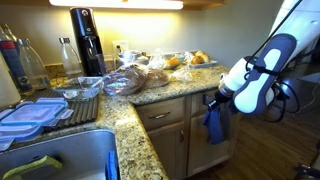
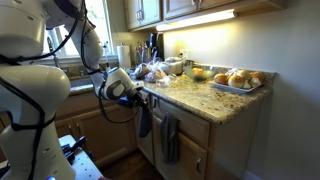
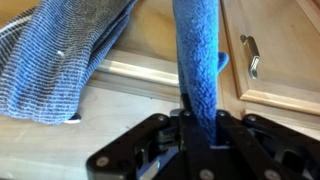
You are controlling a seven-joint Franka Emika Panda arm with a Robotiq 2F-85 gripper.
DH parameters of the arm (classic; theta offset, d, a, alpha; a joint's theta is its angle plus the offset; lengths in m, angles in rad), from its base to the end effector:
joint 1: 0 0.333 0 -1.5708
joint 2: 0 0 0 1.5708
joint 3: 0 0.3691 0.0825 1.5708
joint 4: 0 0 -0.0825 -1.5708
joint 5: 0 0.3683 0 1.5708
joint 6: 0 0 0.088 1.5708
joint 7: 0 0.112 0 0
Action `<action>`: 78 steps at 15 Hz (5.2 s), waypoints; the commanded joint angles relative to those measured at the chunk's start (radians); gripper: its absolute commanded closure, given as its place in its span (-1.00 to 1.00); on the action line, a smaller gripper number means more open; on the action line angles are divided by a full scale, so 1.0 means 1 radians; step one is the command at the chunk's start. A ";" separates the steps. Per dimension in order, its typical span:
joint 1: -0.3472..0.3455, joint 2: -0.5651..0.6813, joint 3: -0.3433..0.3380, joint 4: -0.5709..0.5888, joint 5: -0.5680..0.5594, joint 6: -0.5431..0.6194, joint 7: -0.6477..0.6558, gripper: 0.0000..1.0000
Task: Take the cloth on the drawer hanger and put it on the counter
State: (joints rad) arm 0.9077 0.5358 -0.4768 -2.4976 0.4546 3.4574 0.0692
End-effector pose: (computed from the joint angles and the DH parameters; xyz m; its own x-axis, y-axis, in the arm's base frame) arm 0.4808 0.1660 0.2246 0.8436 0.0382 0.5357 -0.0225 -0.9941 0.1063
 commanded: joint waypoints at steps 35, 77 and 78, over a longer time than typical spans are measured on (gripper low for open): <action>0.228 -0.316 -0.581 0.018 -0.075 -0.105 -0.540 0.83; -0.946 -0.315 0.478 0.307 -0.621 -0.325 -0.365 -1.00; -0.943 -0.329 0.477 0.303 -0.625 -0.338 -0.362 -1.00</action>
State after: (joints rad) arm -0.0622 0.3011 0.0296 -2.1306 -0.1307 3.1816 -0.3302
